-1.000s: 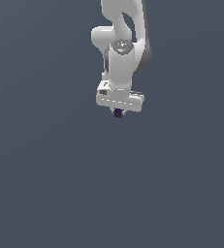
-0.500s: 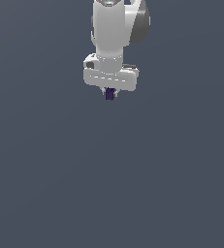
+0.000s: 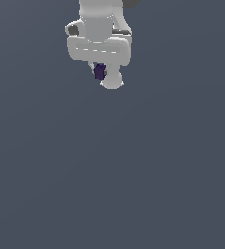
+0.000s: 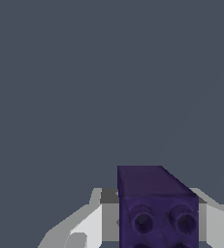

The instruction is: Pick up the object and move it to a goal position.

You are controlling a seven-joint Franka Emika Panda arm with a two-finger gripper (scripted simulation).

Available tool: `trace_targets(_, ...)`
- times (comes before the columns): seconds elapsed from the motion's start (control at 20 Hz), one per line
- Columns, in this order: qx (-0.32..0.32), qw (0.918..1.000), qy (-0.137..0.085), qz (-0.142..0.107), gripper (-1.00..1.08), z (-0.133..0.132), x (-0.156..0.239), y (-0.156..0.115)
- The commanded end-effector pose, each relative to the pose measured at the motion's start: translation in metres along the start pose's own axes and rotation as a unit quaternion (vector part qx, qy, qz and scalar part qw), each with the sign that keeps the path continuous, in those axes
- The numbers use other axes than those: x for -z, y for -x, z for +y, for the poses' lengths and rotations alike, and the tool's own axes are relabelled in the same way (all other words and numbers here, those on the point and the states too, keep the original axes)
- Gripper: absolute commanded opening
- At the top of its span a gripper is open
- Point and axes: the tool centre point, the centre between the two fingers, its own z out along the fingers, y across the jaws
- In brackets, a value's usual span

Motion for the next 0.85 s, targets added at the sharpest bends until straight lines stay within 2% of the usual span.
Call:
trace_targets(0.0, 0.0, 1.0, 0.0, -0.001, -1.0, 0.007, 0.019, 0.0)
trace_targets(0.4, 0.0, 1.0, 0.001, 0.0, -1.0, 0.021, 0.055, -0.002)
trace_targets(0.8, 0.0, 1.0, 0.001, 0.0, -1.0, 0.023, 0.06, -0.004)
